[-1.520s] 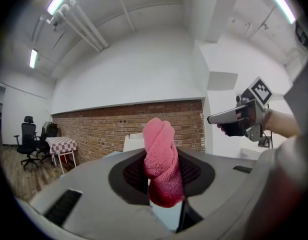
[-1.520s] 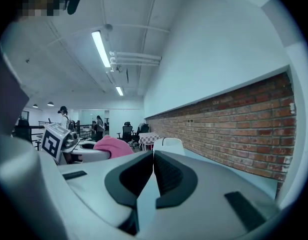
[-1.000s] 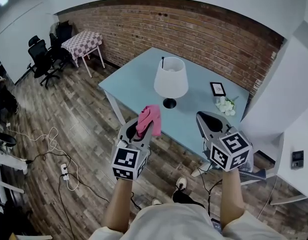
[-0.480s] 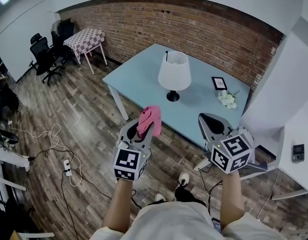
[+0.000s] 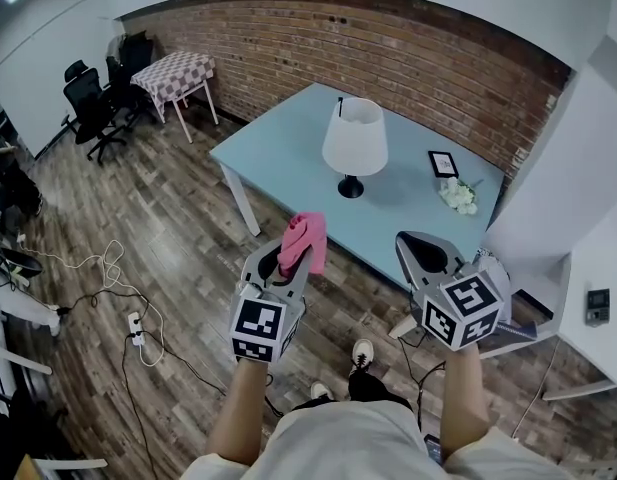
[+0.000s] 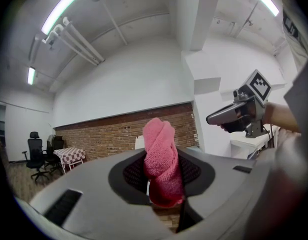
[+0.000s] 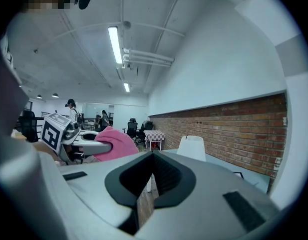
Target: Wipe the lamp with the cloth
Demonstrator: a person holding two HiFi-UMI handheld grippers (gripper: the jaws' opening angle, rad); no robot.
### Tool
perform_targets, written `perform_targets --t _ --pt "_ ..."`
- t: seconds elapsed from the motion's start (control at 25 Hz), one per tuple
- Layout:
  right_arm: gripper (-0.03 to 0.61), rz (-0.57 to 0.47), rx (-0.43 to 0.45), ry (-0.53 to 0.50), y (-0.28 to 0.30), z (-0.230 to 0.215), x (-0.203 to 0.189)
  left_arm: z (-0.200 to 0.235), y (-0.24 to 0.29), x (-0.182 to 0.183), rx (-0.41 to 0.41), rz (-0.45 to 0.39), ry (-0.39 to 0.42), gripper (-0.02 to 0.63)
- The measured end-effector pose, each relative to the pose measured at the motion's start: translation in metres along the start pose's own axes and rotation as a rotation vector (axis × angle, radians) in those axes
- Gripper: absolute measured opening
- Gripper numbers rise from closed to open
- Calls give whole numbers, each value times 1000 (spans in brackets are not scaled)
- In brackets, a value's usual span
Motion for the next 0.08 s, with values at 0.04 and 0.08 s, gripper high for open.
perform_targets --t 0.04,0.08 --pt "-2 2 4 0 0 2 -1 0 -1 -1 0 1 -1 130" --pt "-2 4 8 1 0 4 -2 0 -2 -2 -1 1 -1 130"
Point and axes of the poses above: the fingertips, and each gripper's own axes: y forward along the fingers, z to its left, x out of its top, the point moved 2 cm from there along -y, backward along the fingers, and after that the axes turned 8 degrees about -z, right-handed, at the moved point
